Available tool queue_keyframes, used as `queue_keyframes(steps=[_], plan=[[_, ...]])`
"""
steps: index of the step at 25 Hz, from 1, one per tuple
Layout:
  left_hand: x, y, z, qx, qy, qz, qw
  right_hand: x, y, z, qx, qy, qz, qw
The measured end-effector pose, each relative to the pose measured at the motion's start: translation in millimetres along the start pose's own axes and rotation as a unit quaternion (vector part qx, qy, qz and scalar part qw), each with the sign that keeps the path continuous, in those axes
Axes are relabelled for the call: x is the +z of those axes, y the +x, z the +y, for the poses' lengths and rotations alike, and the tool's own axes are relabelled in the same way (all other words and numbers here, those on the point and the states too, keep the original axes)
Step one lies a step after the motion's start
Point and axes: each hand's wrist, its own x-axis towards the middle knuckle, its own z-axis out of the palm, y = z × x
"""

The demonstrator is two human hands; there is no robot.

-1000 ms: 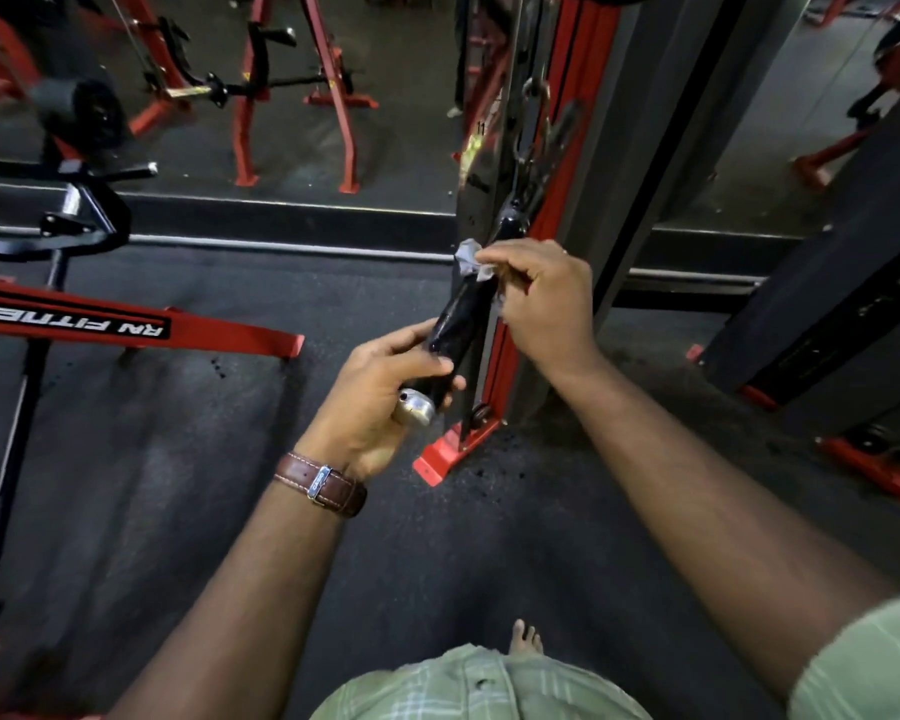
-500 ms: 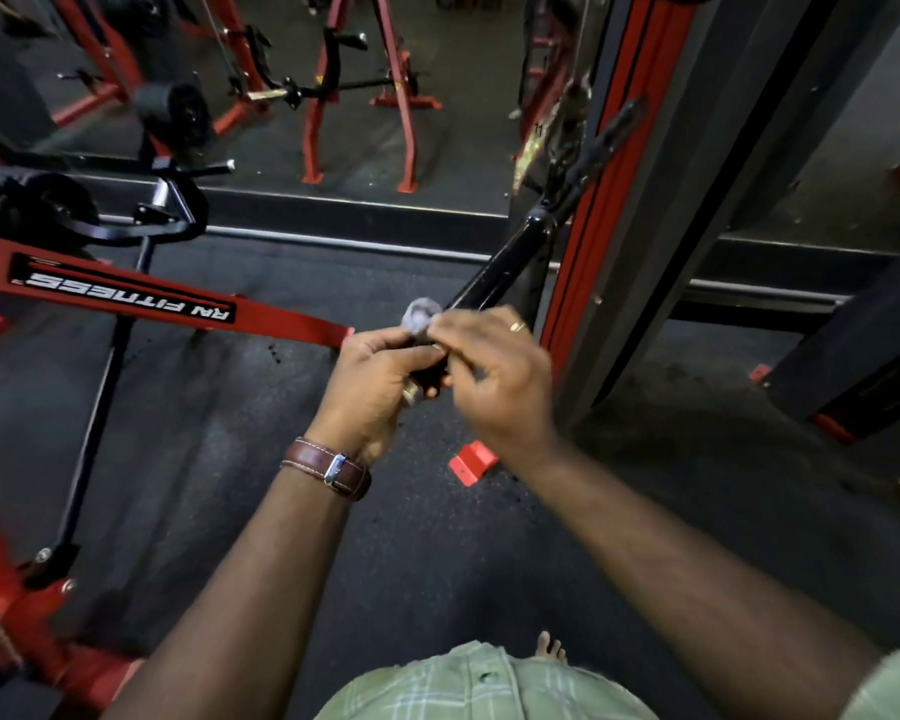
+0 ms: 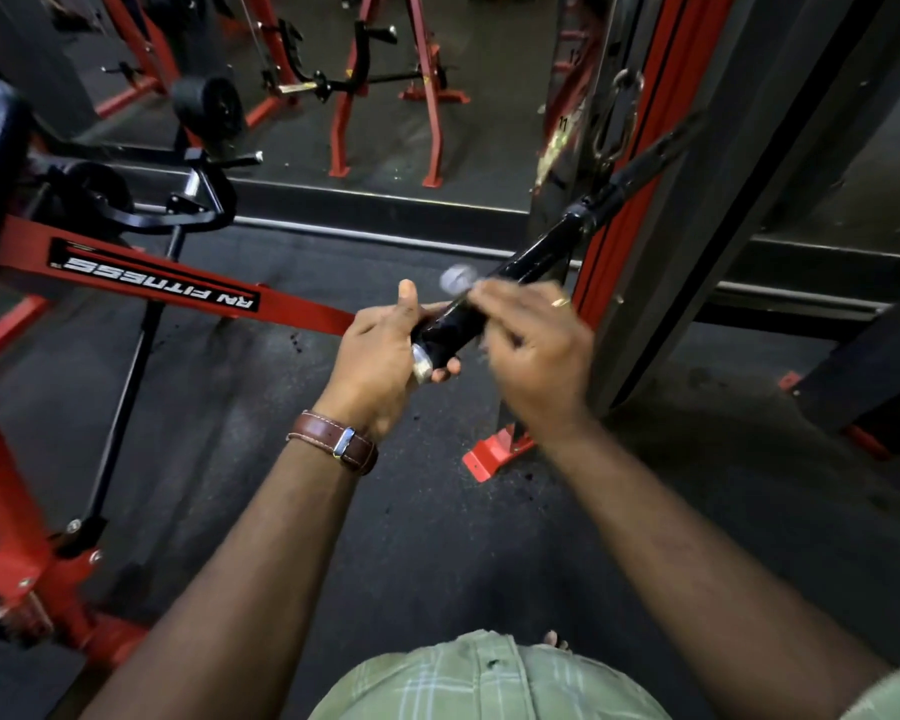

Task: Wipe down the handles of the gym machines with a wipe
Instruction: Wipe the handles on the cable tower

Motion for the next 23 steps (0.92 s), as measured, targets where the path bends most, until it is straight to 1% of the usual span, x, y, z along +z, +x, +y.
queue_keyframes(steps=[2, 3, 4, 6, 8, 9, 10, 12, 13, 14, 15, 16, 17, 18, 19, 20, 21, 22, 23], plan=[[5, 1, -2, -0.013, 0.004, 0.003, 1.0, -5, 23, 22, 0.078, -0.029, 0.071, 0.994], [9, 1, -2, -0.015, 0.004, 0.012, 1.0, -6, 25, 17, 0.089, -0.023, 0.081, 0.992], [13, 1, 0, -0.013, 0.005, 0.025, 1.0, -2, 17, 3, 0.075, -0.014, 0.065, 0.995], [15, 0, 2, -0.014, 0.007, 0.063, 0.998, 6, -17, -40, -0.024, 0.036, -0.005, 0.999], [16, -1, 3, -0.025, -0.006, 0.088, 0.996, 1, -22, -38, -0.087, 0.064, -0.036, 0.993], [17, -1, 3, -0.027, -0.014, 0.09, 0.995, -1, -12, -19, -0.101, 0.034, -0.037, 0.994], [18, -1, 2, -0.026, -0.008, 0.083, 0.996, -5, 2, 1, -0.091, -0.003, -0.018, 0.996], [23, -2, 1, -0.019, 0.025, 0.065, 0.997, -8, 19, 19, -0.03, -0.051, 0.038, 0.998], [26, -2, 2, -0.018, 0.031, 0.074, 0.997, -5, 16, 13, -0.017, -0.044, 0.046, 0.998], [27, -1, 3, -0.023, 0.032, 0.095, 0.995, 1, 5, 0, -0.032, -0.021, 0.035, 0.999], [27, -1, 5, -0.026, 0.029, 0.118, 0.992, 4, -10, -16, -0.073, 0.018, 0.008, 0.997], [26, 0, 5, -0.024, 0.03, 0.128, 0.991, 3, -19, -23, -0.106, 0.053, -0.02, 0.993], [24, -1, 5, -0.019, 0.035, 0.117, 0.992, 0, -18, -16, -0.119, 0.057, -0.031, 0.991], [22, -1, 4, -0.016, 0.042, 0.089, 0.995, -5, -9, 0, -0.103, 0.035, -0.02, 0.994], [21, -2, 4, -0.013, 0.049, 0.056, 0.997, -8, 3, 20, -0.06, 0.006, 0.02, 0.998], [20, -3, 3, -0.012, 0.055, 0.03, 0.998, -10, 15, 37, 0.003, -0.005, 0.073, 0.997], [19, -3, 2, -0.013, 0.057, 0.014, 0.998, -11, 24, 45, 0.068, 0.005, 0.116, 0.991], [18, -2, 1, -0.014, 0.054, 0.008, 0.998, -8, 25, 40, 0.129, 0.038, 0.145, 0.98], [17, -1, 0, -0.016, 0.05, 0.008, 0.999, -2, 19, 28, 0.192, 0.078, 0.148, 0.967]])
